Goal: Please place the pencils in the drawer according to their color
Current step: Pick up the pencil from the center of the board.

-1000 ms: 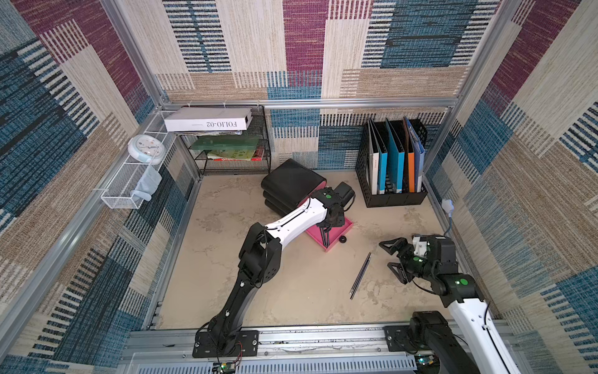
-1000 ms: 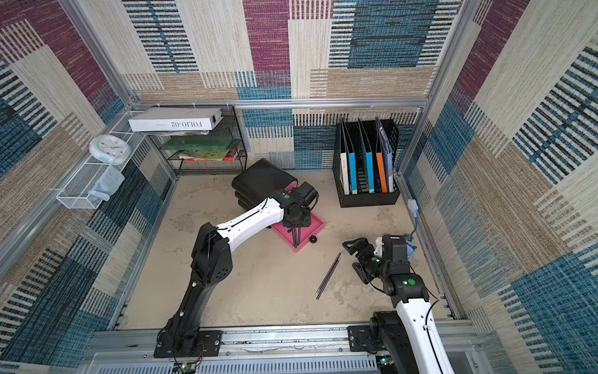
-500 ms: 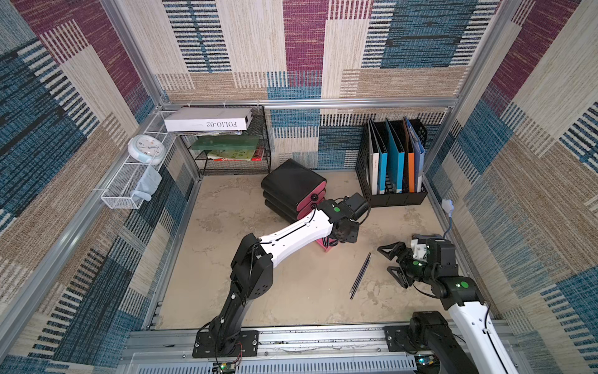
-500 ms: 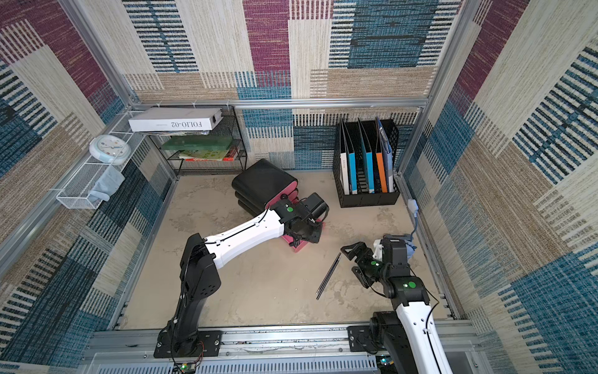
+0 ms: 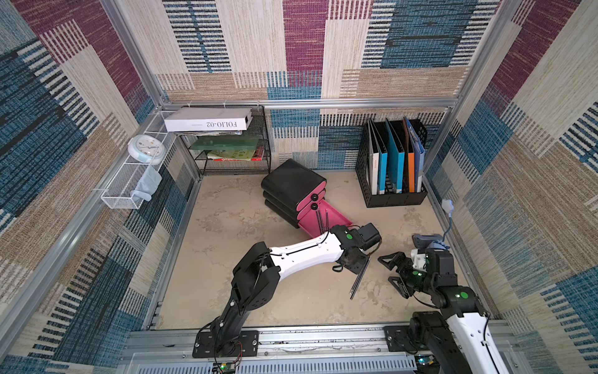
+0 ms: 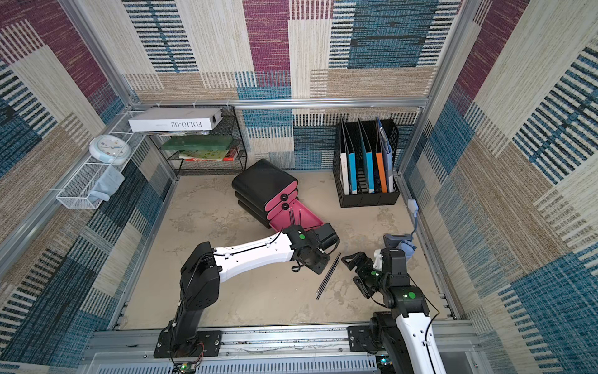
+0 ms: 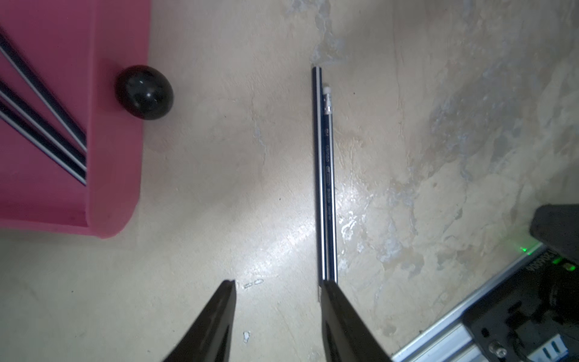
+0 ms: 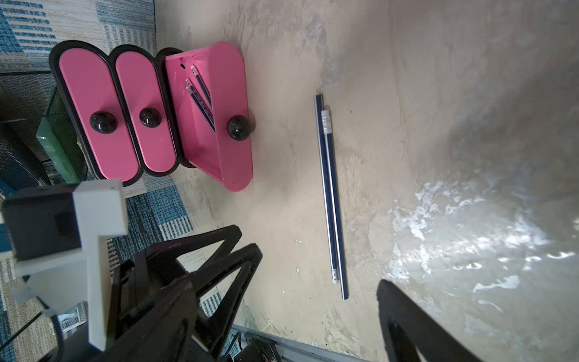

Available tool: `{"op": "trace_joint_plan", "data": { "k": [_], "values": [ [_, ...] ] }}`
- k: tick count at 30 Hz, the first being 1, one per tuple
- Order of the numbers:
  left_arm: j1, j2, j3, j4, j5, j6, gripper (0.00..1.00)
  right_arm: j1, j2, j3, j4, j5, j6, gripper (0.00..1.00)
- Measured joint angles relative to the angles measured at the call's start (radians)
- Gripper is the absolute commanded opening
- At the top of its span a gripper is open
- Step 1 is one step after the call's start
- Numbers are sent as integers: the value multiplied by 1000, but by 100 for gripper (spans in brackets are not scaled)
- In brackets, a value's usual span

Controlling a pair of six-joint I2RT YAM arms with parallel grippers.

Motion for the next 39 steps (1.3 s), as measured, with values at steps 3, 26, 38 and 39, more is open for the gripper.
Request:
{"op": "trace_joint_plan", "data": {
  "k": [3, 26, 38, 39],
  "values": [
    [-23, 5, -12, 6, 1, 13, 50, 0, -5, -6, -1, 0, 0, 93],
    [-63, 125, -4, 28, -4, 48, 49, 1, -21, -17, -16, 8, 3, 93],
    [-57, 159, 19, 28, -34, 52, 47, 1, -18, -19, -16, 8, 4, 93],
    [-56, 160, 19, 29, -38, 52, 47, 1, -18, -19, -16, 8, 4, 93]
  ]
}}
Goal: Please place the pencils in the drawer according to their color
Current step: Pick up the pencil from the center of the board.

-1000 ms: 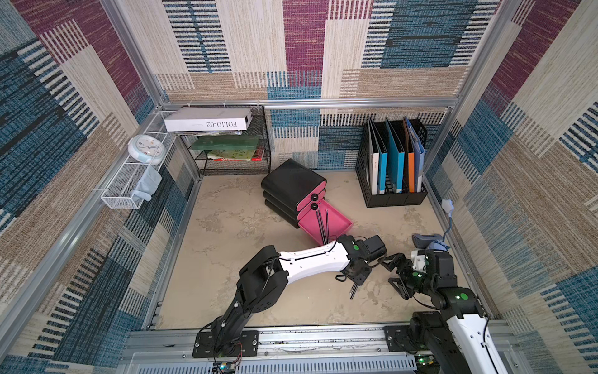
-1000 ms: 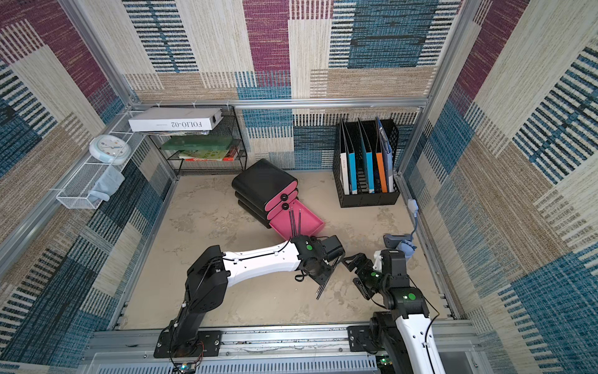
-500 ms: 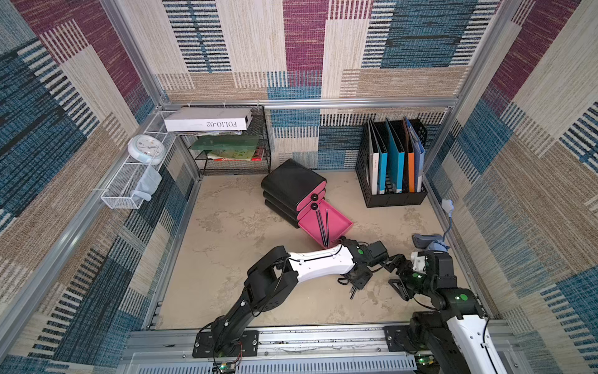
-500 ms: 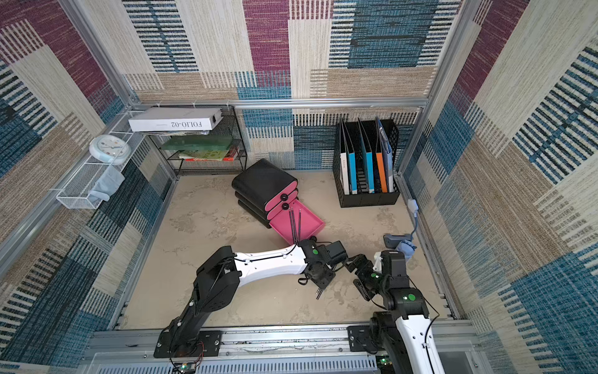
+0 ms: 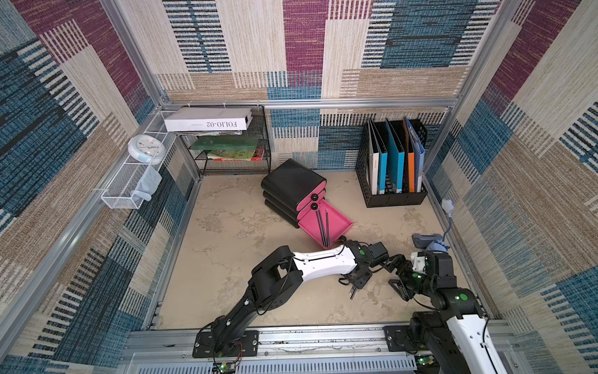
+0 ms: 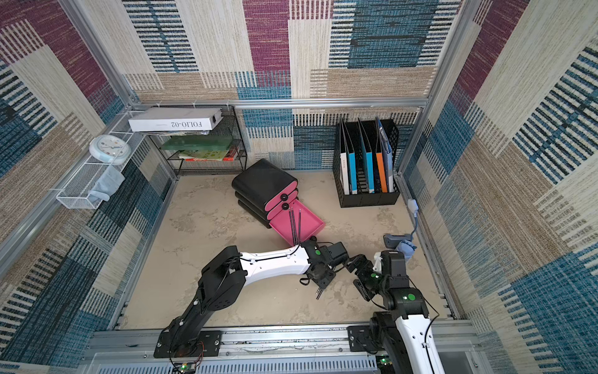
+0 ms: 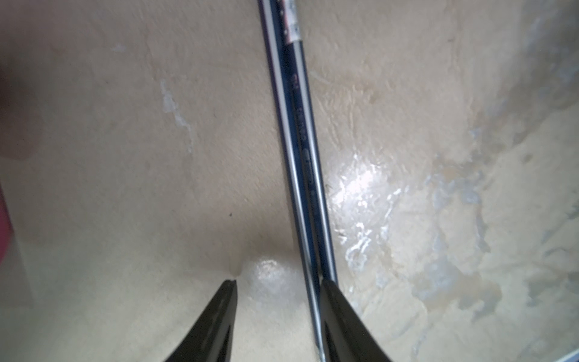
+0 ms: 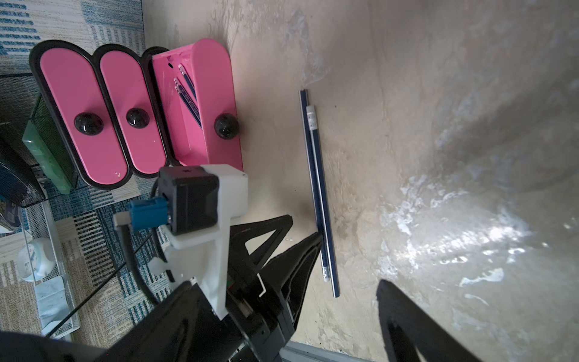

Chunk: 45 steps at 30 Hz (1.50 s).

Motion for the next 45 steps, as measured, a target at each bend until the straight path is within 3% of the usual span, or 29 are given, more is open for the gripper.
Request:
{"op": "trace_joint_plan", "data": {
  "k": [13, 18, 31, 37, 45],
  "values": [
    [16, 18, -2, -4, -35, -24, 44, 0, 3, 0, 0, 0, 0, 93],
    [19, 20, -4, 3, -31, -31, 34, 0, 3, 0, 0, 0, 0, 93],
    [24, 19, -28, 37, -34, -50, 18, -1, 15, 3, 1, 0, 0, 93],
    [27, 15, -39, 43, -36, -52, 0, 0, 16, 8, 2, -1, 0, 93],
    [45, 4, -54, 59, -1, -52, 0, 0, 11, 9, 4, -1, 11, 94]
  ]
}}
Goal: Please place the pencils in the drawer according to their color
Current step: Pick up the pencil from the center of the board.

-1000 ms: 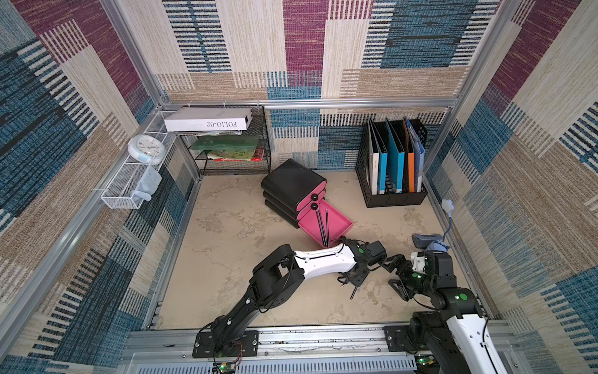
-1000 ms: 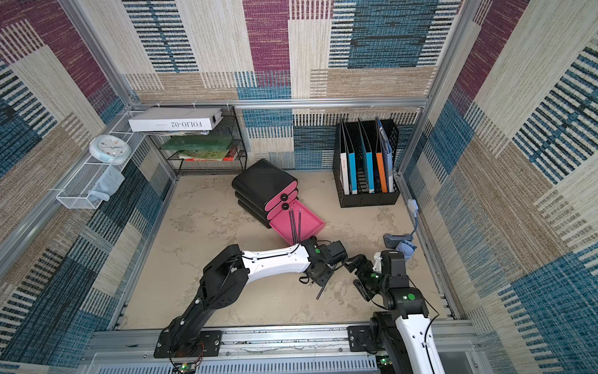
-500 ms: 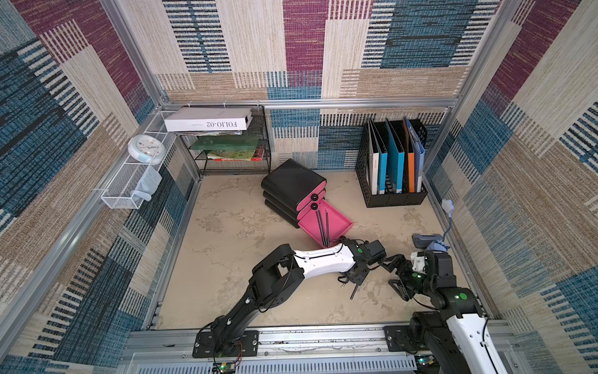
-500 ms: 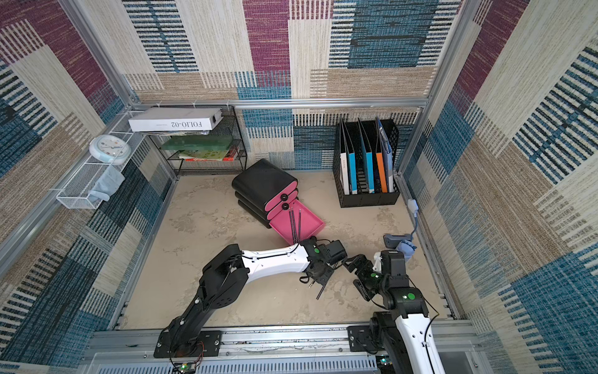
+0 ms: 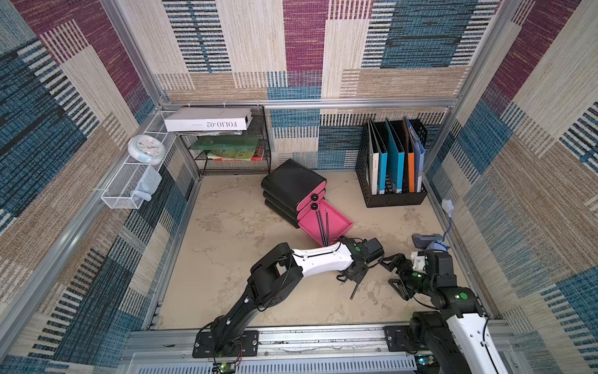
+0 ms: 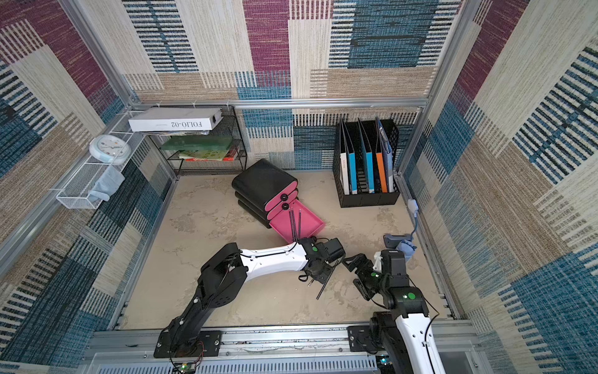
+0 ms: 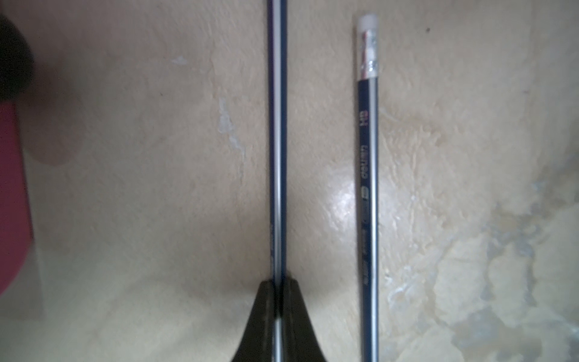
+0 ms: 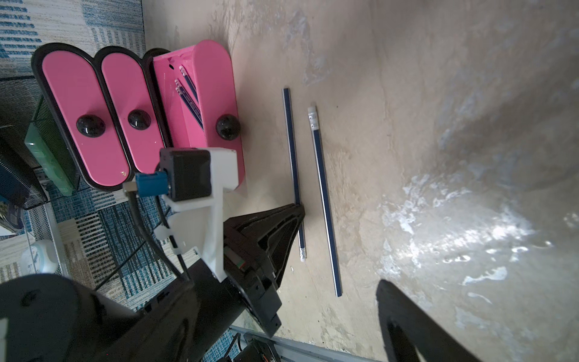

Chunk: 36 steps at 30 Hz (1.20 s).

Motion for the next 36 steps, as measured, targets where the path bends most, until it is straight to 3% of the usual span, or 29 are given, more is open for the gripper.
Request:
{"op": "trace_joint_plan", "data": {
  "k": [5, 22, 36],
  "values": [
    [22, -25, -18, 19, 43, -6, 0, 0, -5, 0, 6, -2, 7, 100],
    [138, -167, 44, -38, 41, -93, 0, -1, 51, 42, 31, 2, -11, 99],
    [262, -243, -4, 4, 66, -239, 0, -1, 115, 121, 58, 39, -70, 99]
  ]
}}
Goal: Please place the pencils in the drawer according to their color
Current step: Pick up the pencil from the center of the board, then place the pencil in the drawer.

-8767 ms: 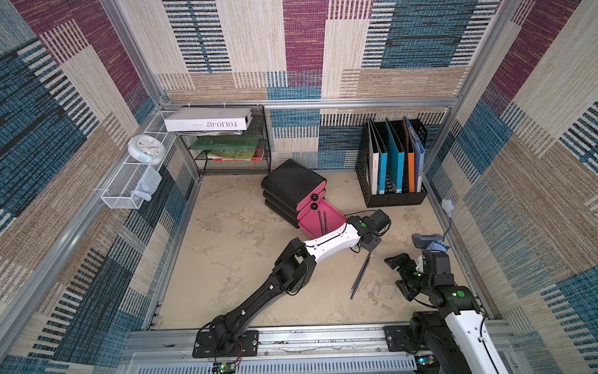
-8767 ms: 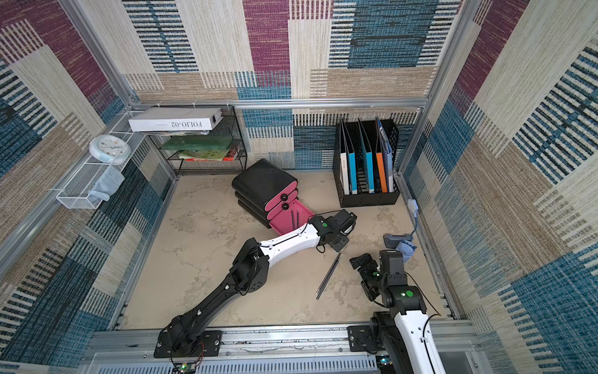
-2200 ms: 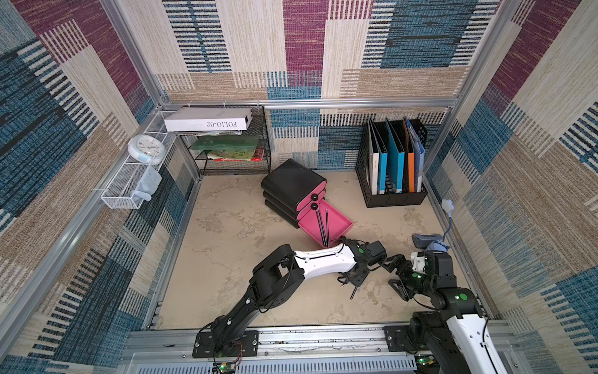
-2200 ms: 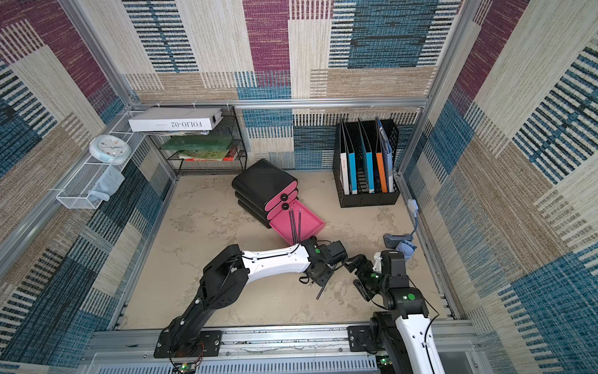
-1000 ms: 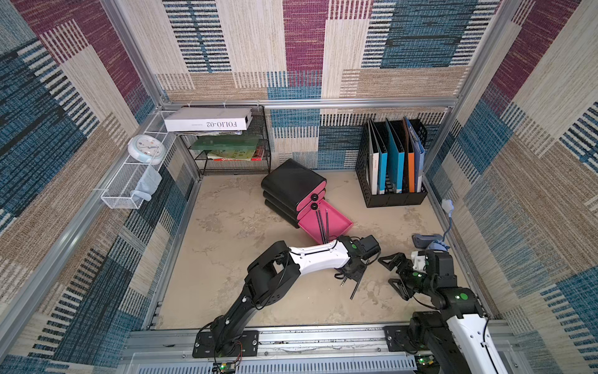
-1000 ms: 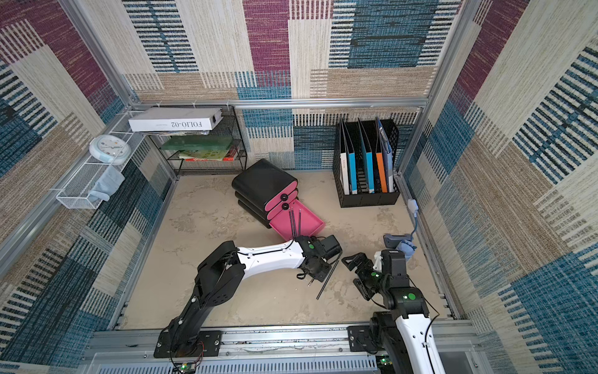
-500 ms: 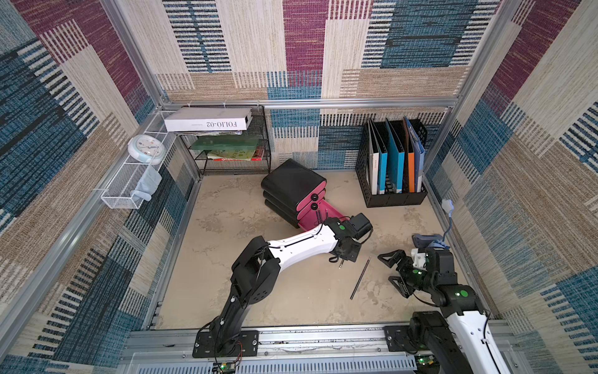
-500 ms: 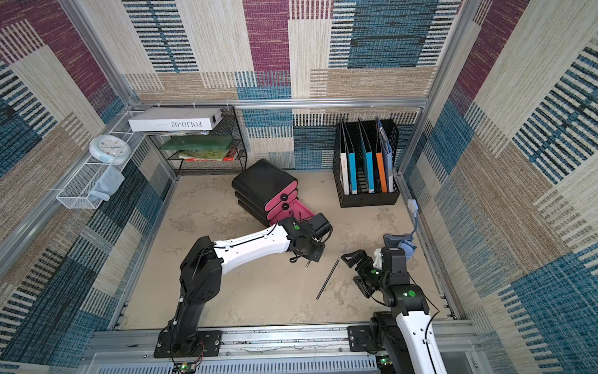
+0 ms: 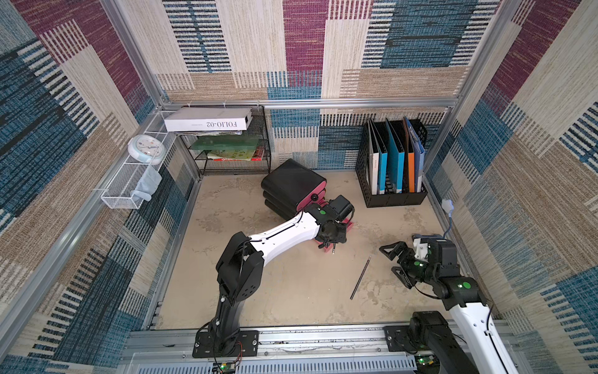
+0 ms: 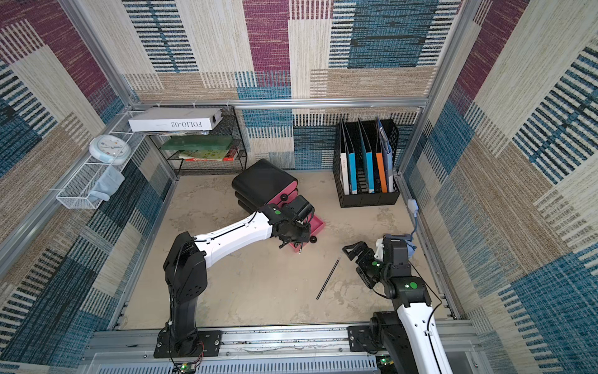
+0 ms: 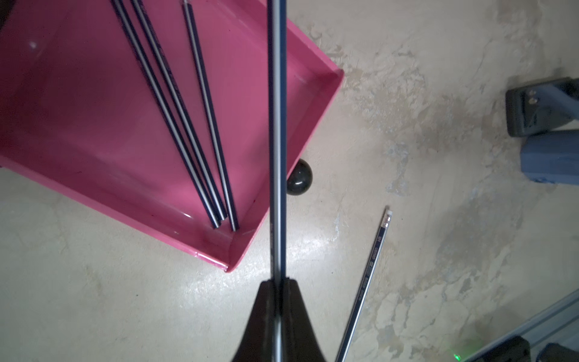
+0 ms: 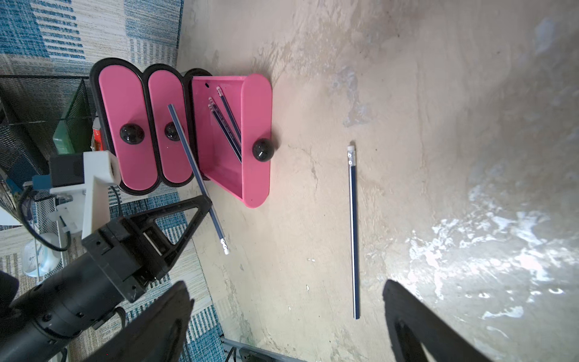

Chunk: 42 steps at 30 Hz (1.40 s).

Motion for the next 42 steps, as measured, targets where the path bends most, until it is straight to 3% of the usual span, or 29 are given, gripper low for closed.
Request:
{"op": "trace_joint_plan", "data": {
  "k": [12, 33, 37, 42],
  "values": [
    [69, 24, 4, 29, 18, -95, 0, 1, 13, 0, 20, 0, 6, 99],
    [156, 262, 251, -51, 82, -78, 0, 0, 33, -14, 80, 6, 18, 99],
    [167, 285, 272, -71, 76, -74, 29, 0, 30, -16, 81, 2, 22, 99],
    [169, 289, 288, -87, 76, -63, 46, 0, 37, -19, 91, -24, 23, 99]
  ]
}}
